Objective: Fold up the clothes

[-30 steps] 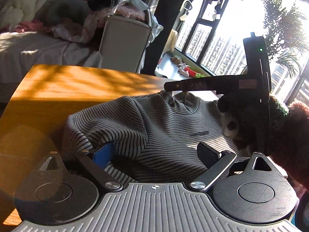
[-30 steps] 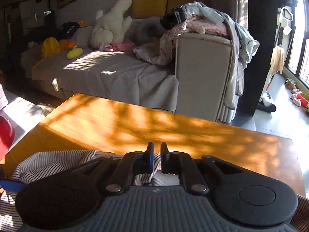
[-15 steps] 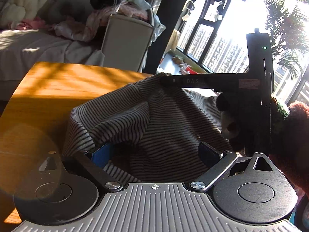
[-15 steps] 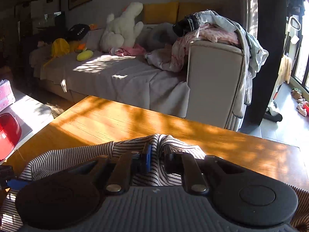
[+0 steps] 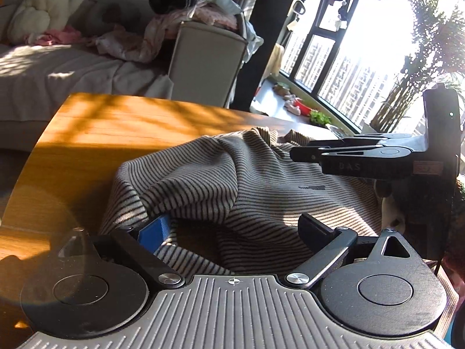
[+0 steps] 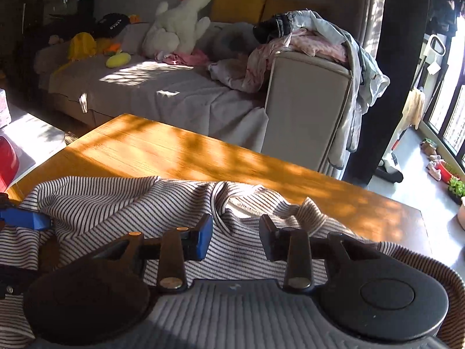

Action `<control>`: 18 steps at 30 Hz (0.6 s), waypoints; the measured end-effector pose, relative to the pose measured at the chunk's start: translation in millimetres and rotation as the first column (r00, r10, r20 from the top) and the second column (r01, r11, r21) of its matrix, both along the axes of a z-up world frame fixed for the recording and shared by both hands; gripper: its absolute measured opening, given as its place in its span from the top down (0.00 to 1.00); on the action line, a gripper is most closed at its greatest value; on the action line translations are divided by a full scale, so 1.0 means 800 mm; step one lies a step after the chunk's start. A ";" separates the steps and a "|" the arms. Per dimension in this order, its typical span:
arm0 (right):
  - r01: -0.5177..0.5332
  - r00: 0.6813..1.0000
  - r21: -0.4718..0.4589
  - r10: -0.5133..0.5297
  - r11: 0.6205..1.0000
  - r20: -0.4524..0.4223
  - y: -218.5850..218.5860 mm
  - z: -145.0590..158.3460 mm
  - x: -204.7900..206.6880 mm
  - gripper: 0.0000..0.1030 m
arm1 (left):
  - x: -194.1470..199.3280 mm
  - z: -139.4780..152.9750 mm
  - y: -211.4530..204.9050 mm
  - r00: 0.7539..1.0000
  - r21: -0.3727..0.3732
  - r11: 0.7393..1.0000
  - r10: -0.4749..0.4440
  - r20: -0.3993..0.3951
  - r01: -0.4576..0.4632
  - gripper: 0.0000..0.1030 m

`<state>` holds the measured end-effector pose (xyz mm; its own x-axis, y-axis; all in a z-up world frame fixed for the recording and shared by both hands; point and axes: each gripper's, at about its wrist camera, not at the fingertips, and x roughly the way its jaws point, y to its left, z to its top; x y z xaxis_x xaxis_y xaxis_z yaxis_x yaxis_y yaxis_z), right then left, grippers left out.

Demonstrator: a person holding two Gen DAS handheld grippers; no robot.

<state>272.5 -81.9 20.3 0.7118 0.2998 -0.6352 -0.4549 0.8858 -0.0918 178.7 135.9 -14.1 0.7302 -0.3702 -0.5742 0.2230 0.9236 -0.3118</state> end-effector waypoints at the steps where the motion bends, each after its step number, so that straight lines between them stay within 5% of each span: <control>1: 0.017 1.000 -0.013 -0.017 1.000 -0.019 -0.007 -0.007 -0.003 0.67 | 0.000 0.000 0.000 1.000 0.005 1.000 0.000 0.000 0.000 0.05; 2: 0.043 0.998 -0.043 -0.045 0.998 -0.035 -0.014 -0.017 -0.003 0.67 | 0.000 0.000 -0.001 1.000 0.008 1.000 0.002 -0.002 -0.002 0.05; 5: 0.104 0.994 -0.014 -0.104 0.994 -0.028 -0.037 -0.028 -0.001 0.44 | 0.001 0.001 -0.003 1.000 0.015 1.000 0.009 -0.010 -0.009 0.05; 10: 0.144 0.989 -0.004 -0.144 0.990 -0.032 -0.043 -0.015 -0.015 0.46 | -0.004 0.015 0.002 0.999 -0.003 1.000 0.028 -0.025 -0.028 0.05; 14: -0.008 1.000 -0.011 0.009 1.000 0.026 -0.027 0.008 -0.080 0.46 | -0.013 0.030 0.019 0.995 0.008 0.995 0.100 -0.008 -0.100 0.04; 18: -0.199 0.976 -0.037 0.201 0.979 0.085 -0.006 0.031 -0.155 0.46 | -0.022 0.045 0.042 0.982 0.015 0.982 0.188 0.007 -0.188 0.01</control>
<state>148.5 -87.0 45.4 0.6930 0.4247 -0.5826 -0.6114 0.7744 -0.1628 161.1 169.8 21.7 0.7888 -0.2173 -0.5750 0.0468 0.9540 -0.2963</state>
